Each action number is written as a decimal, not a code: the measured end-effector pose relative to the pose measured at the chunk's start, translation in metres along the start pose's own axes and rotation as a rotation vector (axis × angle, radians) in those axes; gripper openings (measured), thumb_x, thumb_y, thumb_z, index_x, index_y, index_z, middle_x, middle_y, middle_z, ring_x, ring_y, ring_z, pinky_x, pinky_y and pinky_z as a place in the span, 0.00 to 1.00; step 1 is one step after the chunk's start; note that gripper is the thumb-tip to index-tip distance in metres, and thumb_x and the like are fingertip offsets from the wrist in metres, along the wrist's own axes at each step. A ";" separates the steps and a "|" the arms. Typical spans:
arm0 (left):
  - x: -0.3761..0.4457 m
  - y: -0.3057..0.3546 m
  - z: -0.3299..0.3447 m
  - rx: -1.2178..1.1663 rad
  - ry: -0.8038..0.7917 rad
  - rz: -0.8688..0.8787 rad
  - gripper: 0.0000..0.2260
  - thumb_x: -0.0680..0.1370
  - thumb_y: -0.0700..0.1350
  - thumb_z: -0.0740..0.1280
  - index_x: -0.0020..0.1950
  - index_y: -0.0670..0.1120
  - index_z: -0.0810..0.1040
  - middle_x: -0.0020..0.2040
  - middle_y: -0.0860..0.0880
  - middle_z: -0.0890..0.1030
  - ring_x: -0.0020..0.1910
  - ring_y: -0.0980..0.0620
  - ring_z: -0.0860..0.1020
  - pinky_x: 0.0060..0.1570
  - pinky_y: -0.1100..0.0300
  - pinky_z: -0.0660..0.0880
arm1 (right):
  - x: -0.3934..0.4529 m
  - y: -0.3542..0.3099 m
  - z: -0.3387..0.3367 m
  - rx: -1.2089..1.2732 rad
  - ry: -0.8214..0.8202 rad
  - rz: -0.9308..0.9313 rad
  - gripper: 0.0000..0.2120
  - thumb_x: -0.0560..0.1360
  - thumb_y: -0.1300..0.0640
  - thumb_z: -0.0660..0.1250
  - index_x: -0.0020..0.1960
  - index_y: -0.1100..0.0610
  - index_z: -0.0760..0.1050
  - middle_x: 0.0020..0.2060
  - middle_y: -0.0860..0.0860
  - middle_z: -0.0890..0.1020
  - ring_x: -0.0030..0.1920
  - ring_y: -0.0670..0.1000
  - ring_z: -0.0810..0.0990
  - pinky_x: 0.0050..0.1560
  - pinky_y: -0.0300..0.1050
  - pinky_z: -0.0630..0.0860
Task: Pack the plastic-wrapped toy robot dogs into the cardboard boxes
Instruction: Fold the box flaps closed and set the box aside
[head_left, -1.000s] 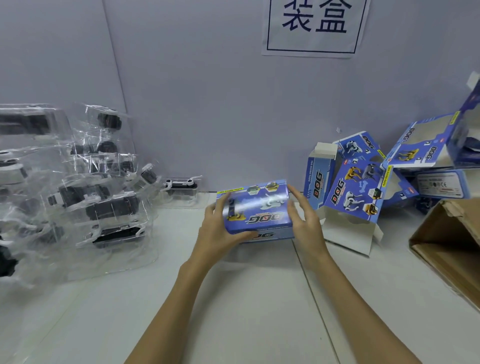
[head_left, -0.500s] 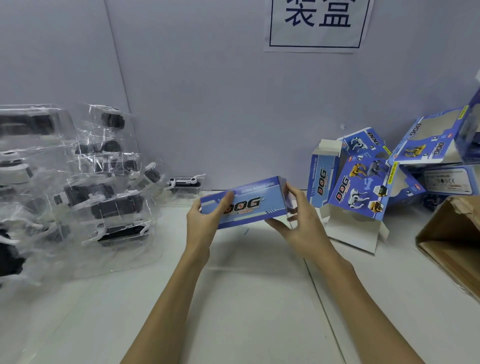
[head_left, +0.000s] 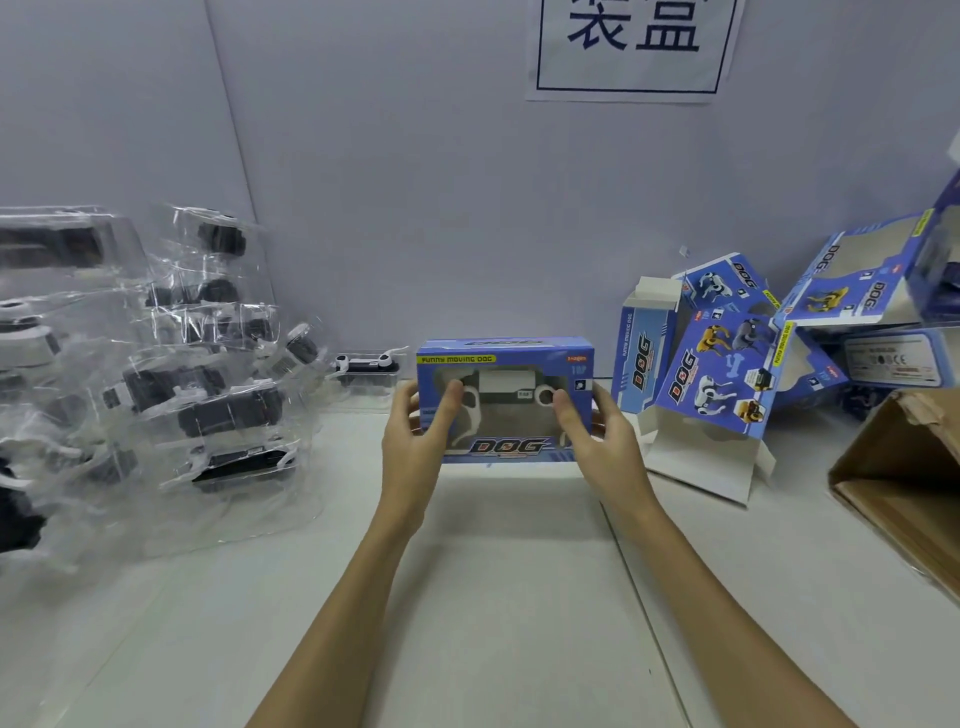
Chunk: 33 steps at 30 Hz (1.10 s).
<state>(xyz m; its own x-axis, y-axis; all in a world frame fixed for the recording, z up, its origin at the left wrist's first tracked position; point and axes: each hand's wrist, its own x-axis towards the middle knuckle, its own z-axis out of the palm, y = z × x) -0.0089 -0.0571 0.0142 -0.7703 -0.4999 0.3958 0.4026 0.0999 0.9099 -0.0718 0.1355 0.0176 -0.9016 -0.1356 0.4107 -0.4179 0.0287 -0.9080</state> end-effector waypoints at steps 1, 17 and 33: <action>0.000 -0.001 0.000 -0.016 0.010 -0.008 0.20 0.77 0.64 0.71 0.63 0.54 0.79 0.56 0.54 0.85 0.53 0.55 0.84 0.47 0.64 0.79 | -0.001 0.000 0.002 0.025 0.002 0.008 0.28 0.74 0.37 0.67 0.68 0.49 0.76 0.50 0.44 0.84 0.51 0.41 0.82 0.52 0.34 0.76; 0.005 -0.020 0.001 -0.054 -0.047 -0.213 0.18 0.85 0.61 0.59 0.56 0.54 0.86 0.51 0.54 0.88 0.53 0.54 0.86 0.50 0.65 0.78 | -0.001 0.001 0.004 0.041 -0.048 0.026 0.18 0.84 0.40 0.57 0.46 0.52 0.72 0.36 0.44 0.75 0.39 0.46 0.74 0.47 0.44 0.71; 0.011 -0.018 -0.016 -0.150 -0.004 -0.195 0.21 0.84 0.60 0.62 0.67 0.48 0.82 0.59 0.45 0.86 0.61 0.43 0.83 0.64 0.48 0.78 | 0.001 -0.013 -0.020 0.138 -0.312 -0.052 0.32 0.73 0.51 0.75 0.74 0.45 0.68 0.60 0.45 0.84 0.61 0.51 0.82 0.56 0.42 0.81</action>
<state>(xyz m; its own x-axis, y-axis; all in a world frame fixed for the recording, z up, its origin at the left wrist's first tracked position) -0.0165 -0.0775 0.0005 -0.8428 -0.4934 0.2149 0.3143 -0.1272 0.9408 -0.0691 0.1552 0.0315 -0.7933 -0.4301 0.4309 -0.4239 -0.1179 -0.8980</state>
